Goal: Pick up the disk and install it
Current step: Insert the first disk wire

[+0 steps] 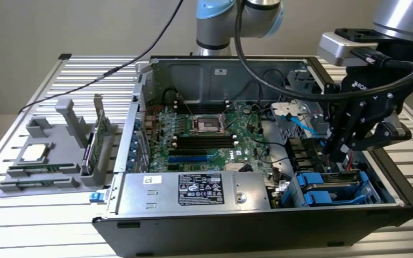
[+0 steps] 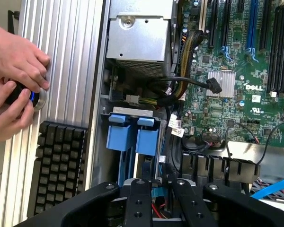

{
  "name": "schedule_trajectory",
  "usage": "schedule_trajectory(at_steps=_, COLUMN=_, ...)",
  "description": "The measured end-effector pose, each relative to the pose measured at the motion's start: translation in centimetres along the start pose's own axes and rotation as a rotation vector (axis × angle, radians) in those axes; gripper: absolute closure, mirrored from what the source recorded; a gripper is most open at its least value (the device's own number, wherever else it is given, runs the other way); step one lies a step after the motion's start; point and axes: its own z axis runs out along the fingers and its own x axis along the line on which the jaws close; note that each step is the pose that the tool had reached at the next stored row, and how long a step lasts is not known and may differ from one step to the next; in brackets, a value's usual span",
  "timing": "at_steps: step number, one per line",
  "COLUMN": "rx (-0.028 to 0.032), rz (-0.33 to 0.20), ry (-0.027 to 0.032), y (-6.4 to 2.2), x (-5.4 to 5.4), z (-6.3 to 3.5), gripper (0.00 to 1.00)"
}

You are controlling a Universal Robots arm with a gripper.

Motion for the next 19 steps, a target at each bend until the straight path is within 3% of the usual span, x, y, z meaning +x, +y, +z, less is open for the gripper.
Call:
schedule_trajectory(at_steps=10, rx=-0.0012, rz=-0.001, ry=-0.0001, y=-0.21, x=0.04, z=-0.01, gripper=0.76)
schedule_trajectory(at_steps=12, rx=-0.0013, rz=-0.001, ry=-0.0002, y=-0.24, x=0.04, z=-0.01, gripper=0.68)
schedule_trajectory(at_steps=14, rx=-0.0013, rz=-0.001, ry=-0.0001, y=-0.25, x=0.05, z=-0.01, gripper=0.68)
schedule_trajectory(at_steps=15, rx=-0.0013, rz=-0.001, ry=-0.0001, y=-0.25, x=0.05, z=-0.02, gripper=0.62)
schedule_trajectory(at_steps=19, rx=-0.0013, rz=-0.001, ry=-0.0001, y=-0.25, x=0.06, z=-0.01, gripper=0.62)
